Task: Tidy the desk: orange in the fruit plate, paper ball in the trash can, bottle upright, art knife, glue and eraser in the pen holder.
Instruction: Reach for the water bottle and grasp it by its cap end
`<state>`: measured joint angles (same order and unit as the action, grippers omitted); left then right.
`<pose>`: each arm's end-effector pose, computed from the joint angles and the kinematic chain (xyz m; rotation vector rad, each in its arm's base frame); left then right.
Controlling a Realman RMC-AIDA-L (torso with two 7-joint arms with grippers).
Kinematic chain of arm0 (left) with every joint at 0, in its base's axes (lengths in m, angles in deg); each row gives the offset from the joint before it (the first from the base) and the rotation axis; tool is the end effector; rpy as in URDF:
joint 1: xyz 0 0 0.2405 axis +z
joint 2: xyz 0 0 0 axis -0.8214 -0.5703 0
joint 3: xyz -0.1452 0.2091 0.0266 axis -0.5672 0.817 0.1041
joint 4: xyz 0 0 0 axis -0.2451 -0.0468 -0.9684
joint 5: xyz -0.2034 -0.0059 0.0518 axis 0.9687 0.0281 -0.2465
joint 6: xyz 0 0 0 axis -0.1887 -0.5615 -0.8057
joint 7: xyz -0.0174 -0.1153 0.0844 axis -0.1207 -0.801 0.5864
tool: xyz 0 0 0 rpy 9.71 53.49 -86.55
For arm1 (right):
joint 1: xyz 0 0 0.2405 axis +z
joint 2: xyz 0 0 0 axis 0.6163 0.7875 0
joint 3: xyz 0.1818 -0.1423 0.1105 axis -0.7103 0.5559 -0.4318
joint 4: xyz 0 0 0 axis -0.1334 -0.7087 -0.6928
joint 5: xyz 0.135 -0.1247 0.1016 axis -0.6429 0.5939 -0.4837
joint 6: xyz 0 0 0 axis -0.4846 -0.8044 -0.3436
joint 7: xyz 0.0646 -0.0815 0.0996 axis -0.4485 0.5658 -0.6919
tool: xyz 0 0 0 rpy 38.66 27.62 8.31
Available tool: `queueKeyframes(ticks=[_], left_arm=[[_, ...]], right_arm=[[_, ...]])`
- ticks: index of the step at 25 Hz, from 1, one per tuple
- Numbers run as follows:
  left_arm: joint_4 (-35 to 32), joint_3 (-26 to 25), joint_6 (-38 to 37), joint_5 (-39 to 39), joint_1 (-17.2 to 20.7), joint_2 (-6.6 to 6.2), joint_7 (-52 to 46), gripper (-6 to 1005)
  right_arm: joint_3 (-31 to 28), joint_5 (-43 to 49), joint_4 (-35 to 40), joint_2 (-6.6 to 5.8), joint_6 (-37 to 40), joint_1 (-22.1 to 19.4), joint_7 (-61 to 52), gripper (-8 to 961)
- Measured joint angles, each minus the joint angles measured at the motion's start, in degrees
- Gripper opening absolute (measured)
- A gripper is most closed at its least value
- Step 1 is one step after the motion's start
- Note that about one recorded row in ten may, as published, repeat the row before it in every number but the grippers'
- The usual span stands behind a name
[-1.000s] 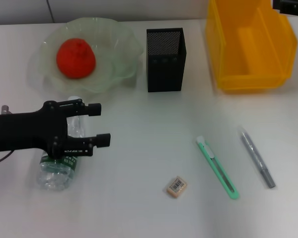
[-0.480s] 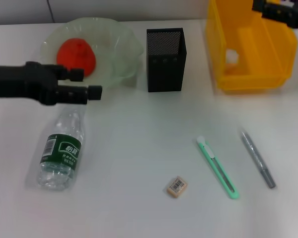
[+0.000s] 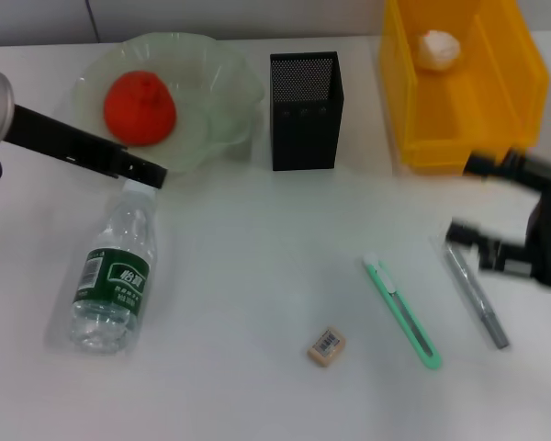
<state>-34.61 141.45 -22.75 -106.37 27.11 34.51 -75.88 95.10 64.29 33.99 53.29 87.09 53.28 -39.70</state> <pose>-0.1735 0.3405 0.0669 -2.4709 -1.1747 0.0602 0.2834 0.2567 0.0341 -2.5628 0.2814 1.0484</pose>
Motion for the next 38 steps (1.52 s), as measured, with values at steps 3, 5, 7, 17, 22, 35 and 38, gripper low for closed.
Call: queueKeyframes(ticks=[3, 5, 7, 17, 22, 35, 38], left_arm=[[2.62, 6.51, 4.71, -9.35, -1.72, 0.2, -8.43, 738], [2.62, 6.51, 4.71, -9.35, -1.72, 0.2, -8.43, 736], [4.89, 8.03, 7.07, -9.6, -1.96, 0.23, -10.07, 734], [16.12, 9.47, 15.65, -10.85, -4.31, 0.24, -11.7, 725], [17.08, 9.62, 17.65, -10.95, -3.92, 0.21, -11.57, 720], [22.26, 10.46, 22.79, -13.42, -4.73, 0.25, -11.44, 708], [22.66, 10.49, 23.43, -13.35, -4.69, 0.26, -11.44, 705]], right_arm=[[-0.35, 3.14, -2.32, 0.3, -0.53, -0.54, 5.12, 800], [-0.54, 3.34, -3.88, 0.34, -1.8, -0.47, 6.73, 800], [-0.8, 3.32, -5.36, 0.31, -2.72, -0.17, 7.25, 800], [-0.89, 3.51, -5.81, 0.1, -1.65, -0.8, 7.36, 801], [-0.96, 3.47, -5.92, 0.04, -1.38, -1.15, 7.45, 801], [-0.47, 3.54, -6.37, 0.42, -1.2, -1.7, 8.81, 800], [-0.38, 3.61, -6.7, 0.42, -1.41, -1.66, 8.86, 800]])
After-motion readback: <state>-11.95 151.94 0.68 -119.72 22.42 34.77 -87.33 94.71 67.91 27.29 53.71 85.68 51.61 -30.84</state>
